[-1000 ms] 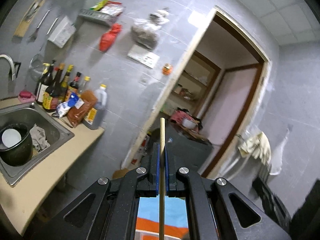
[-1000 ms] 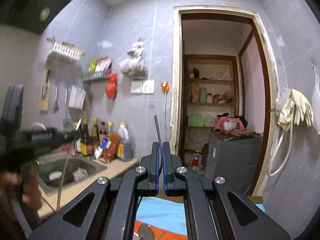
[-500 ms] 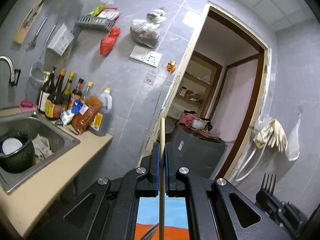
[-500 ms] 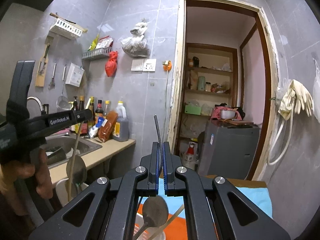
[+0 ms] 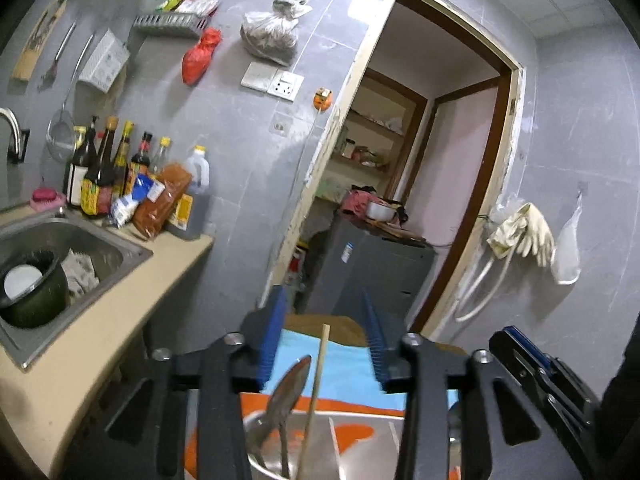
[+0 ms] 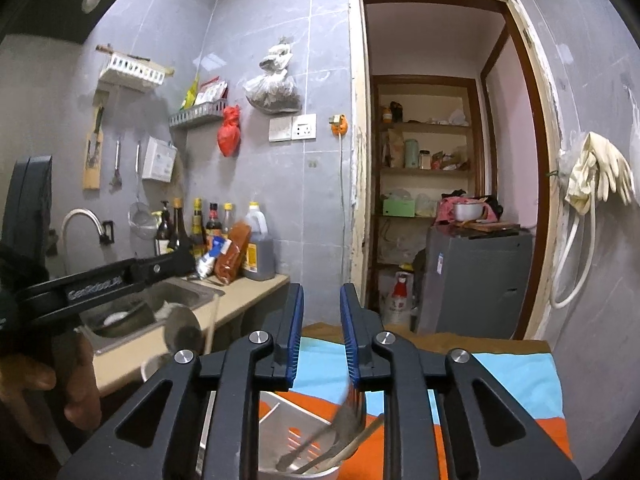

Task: Organize utensils
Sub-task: 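Carry the chopstick and fork to the white caddy with both tools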

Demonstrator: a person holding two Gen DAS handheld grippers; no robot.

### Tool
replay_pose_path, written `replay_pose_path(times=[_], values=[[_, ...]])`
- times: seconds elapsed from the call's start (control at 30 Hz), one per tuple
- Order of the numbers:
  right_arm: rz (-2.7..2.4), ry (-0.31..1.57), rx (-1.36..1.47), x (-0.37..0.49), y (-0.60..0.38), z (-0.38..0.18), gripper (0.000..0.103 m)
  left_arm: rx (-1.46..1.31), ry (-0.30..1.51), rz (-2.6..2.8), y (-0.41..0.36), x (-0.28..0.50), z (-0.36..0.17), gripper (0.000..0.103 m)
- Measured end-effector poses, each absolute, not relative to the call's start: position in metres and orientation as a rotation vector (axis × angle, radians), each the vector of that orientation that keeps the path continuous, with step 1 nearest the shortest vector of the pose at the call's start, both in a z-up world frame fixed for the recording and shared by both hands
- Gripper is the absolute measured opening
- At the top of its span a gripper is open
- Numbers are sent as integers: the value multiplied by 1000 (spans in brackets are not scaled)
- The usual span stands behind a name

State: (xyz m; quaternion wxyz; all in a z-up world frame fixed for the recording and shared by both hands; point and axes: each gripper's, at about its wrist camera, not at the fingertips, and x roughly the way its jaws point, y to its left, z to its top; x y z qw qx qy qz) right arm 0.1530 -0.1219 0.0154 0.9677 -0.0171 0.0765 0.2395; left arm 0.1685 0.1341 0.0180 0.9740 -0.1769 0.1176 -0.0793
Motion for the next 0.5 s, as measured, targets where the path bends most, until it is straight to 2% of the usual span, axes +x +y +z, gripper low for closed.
replay_pose_path(times=[0.07, 0.1, 0.13, 0.17, 0.2, 0.23, 0.3, 0.4, 0.47, 0.5], values=[[484, 155, -11, 150, -129, 23, 21, -351, 259, -165, 130, 163, 25, 40], [484, 154, 2, 149, -132, 27, 23, -341, 260, -162, 127, 160, 28, 46], [478, 154, 20, 147, -139, 32, 32, -328, 258, -157, 123, 156, 32, 52], [474, 154, 32, 146, -144, 35, 45, -319, 254, -153, 119, 152, 35, 63], [469, 153, 46, 145, -149, 38, 52, -315, 252, -150, 115, 149, 38, 73], [458, 150, 64, 143, -158, 41, 61, -310, 253, -146, 110, 147, 41, 77], [446, 151, 82, 141, -170, 45, 70, -294, 257, -132, 99, 143, 45, 89], [418, 153, 98, 137, -192, 50, 86, -253, 244, -92, 77, 134, 48, 95], [405, 155, 105, 135, -209, 51, 103, -234, 229, -63, 64, 130, 49, 99], [397, 153, 105, 133, -217, 51, 103, -224, 220, -47, 56, 127, 48, 99]])
